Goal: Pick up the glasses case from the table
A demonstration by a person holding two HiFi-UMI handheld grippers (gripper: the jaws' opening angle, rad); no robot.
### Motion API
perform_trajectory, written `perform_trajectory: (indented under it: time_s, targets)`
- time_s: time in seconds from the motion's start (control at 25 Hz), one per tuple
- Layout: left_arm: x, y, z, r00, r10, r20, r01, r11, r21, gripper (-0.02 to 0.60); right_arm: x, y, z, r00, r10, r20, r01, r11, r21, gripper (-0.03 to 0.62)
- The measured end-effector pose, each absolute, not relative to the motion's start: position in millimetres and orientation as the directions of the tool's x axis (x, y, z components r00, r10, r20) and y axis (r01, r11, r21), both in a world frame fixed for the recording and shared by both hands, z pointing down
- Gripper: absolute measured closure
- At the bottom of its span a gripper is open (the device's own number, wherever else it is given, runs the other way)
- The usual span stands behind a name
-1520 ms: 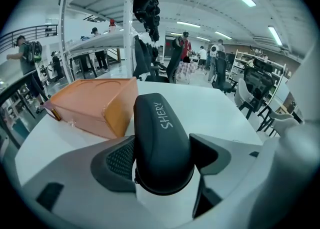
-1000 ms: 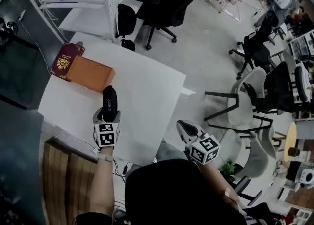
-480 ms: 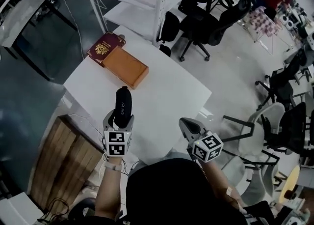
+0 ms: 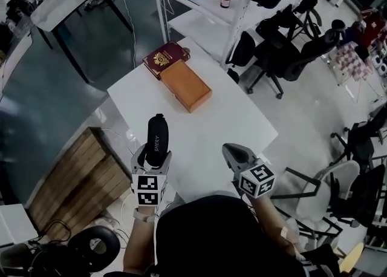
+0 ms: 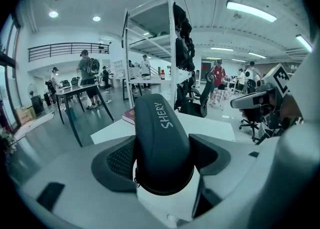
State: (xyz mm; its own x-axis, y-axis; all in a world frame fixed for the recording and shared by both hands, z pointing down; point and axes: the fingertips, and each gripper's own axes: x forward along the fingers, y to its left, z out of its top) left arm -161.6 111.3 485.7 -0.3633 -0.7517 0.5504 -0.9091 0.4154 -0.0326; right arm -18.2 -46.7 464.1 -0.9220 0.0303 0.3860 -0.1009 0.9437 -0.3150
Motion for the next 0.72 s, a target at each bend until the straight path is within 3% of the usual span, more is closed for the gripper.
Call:
perform_trajectory:
  time_s: [0.72]
  targets:
    - [-159,174,476,-0.465,-0.715,0.523,-0.843,0.538,-0.014,0.241,-47,-13,439,-0.918,0.155,0.364,0.070,0.969,-0.236,0.563]
